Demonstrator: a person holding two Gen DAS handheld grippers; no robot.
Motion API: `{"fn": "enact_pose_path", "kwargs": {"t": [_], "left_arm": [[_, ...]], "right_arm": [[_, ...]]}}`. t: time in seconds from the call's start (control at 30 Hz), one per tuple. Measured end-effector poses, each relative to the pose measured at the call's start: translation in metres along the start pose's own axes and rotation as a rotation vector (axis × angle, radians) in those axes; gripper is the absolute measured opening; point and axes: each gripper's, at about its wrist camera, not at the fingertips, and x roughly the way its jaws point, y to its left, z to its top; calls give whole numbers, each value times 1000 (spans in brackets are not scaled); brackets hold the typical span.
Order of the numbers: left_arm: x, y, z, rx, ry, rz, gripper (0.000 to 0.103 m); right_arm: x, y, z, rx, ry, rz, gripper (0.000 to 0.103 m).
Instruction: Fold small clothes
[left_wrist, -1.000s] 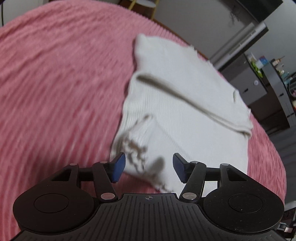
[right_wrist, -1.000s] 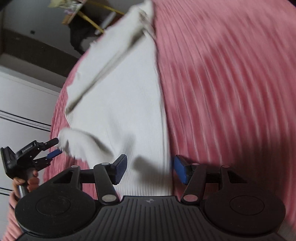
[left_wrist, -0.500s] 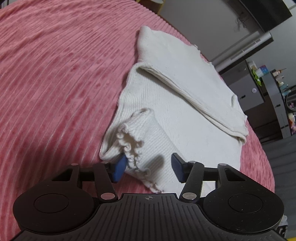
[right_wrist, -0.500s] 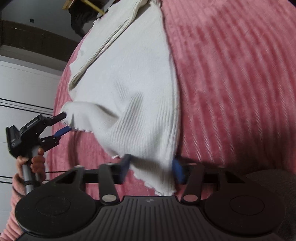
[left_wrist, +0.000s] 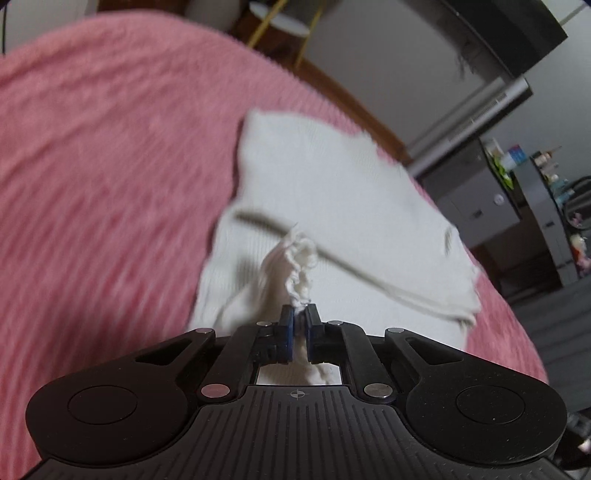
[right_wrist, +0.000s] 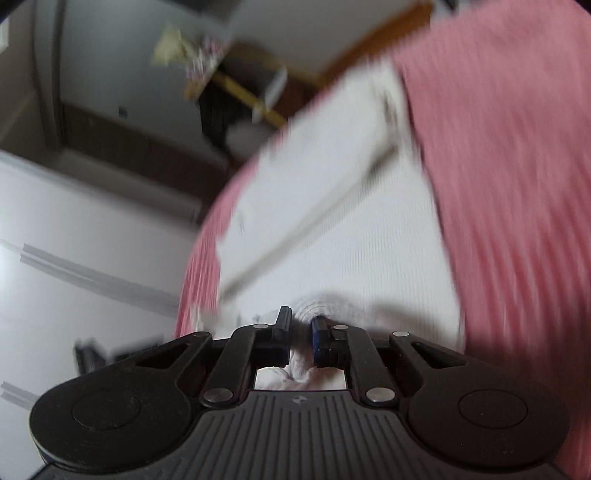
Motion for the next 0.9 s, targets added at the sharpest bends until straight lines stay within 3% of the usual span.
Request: {"fn": "enact_pose_path", "kwargs": {"t": [0.1,0.13,0.17,0.2,0.27,0.37,0.47,0.57,0.7,0.73,0.77,0.83,0.9], "left_arm": [[-3,-2,6,1,-81,78,12],[-4,-3,7,15,-102,92,16],[-6,-4,6,40,-121,103,31],[-7,-3,4,80,-131,102,52],[-6,-6,-4,178,-135,100,74],[3,-13,-17,358,-115,112,77],[15,-20,-29,447,-99,139,77],[29,-24,-32,463,-80,153,75],[45,-26,-29,470,-60,173,55],[49,-26,-26,463,-55,170,53],[53,-24,-25,455,-49,170,48],[59,-21,-21,439,-35,173,36],[63,-16,-19,424,-26,169,27]], "right_arm": [[0,-1,20,-33,-142,-63,18],[0,-2,22,-40,-175,-100,33],[-1,-4,23,-60,-193,-117,51],[-3,-4,20,-93,-211,-136,59],[-5,-2,11,-198,-226,-175,70],[-3,-5,-2,-344,-205,-278,75],[8,-14,-5,-361,-159,-347,78],[15,-18,-6,-350,-133,-342,79],[30,-8,-3,-413,-116,-335,77],[33,-6,-1,-426,-117,-340,72],[36,-5,0,-440,-114,-346,55],[45,-6,5,-446,-99,-351,37],[50,-10,7,-433,-77,-351,30]]}}
